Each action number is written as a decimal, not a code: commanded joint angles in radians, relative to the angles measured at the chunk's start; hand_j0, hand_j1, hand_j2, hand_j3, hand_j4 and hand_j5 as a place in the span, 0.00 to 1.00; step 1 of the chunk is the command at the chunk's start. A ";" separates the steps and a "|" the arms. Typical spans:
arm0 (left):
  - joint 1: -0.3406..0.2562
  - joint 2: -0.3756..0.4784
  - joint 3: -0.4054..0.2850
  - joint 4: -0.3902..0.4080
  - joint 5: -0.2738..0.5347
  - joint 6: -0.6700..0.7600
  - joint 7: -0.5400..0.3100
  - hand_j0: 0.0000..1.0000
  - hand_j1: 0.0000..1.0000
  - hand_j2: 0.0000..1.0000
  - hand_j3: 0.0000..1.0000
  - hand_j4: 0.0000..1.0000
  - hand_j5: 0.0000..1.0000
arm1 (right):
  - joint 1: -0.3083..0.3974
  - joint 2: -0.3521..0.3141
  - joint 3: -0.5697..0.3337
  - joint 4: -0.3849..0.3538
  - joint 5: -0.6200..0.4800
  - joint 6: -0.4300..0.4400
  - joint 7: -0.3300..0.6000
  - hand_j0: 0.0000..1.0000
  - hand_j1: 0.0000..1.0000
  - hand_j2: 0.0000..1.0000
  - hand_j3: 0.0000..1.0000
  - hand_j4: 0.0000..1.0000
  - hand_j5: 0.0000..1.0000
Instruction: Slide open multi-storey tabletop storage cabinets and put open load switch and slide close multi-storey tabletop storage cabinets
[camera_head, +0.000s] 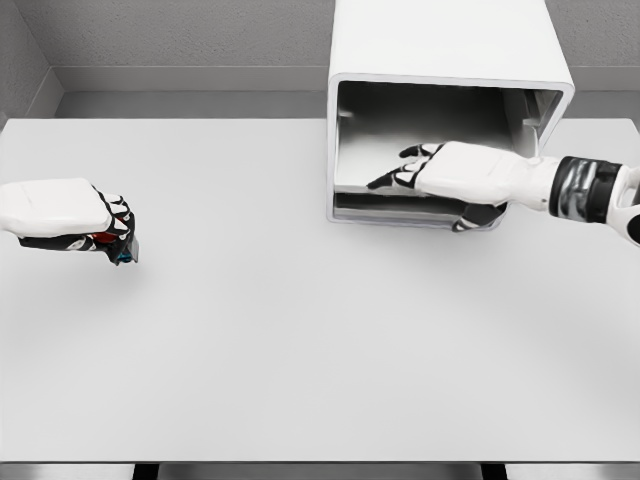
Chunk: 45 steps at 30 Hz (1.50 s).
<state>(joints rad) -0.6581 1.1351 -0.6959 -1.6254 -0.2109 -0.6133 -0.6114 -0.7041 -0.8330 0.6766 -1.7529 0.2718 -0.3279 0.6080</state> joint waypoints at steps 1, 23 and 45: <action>0.000 -0.001 -0.002 0.001 0.005 0.002 0.001 0.33 0.33 0.33 0.33 0.33 0.33 | 0.000 0.002 0.009 -0.007 -0.059 -0.076 0.003 1.00 1.00 1.00 1.00 1.00 1.00; 0.000 -0.001 -0.002 0.001 0.005 0.002 0.001 0.33 0.33 0.33 0.33 0.33 0.33 | 0.055 -0.057 -0.032 -0.007 -0.108 -0.283 0.003 1.00 1.00 1.00 1.00 1.00 1.00; -0.100 -0.015 0.007 -0.134 0.041 0.002 0.001 0.33 0.33 0.33 0.33 0.33 0.33 | 0.071 -0.104 -0.055 -0.008 -0.181 -0.283 0.003 1.00 1.00 1.00 1.00 1.00 1.00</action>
<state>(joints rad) -0.7593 1.1240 -0.6892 -1.7400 -0.1784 -0.6137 -0.6117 -0.6335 -0.9354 0.6233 -1.7606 0.1061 -0.6137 0.6113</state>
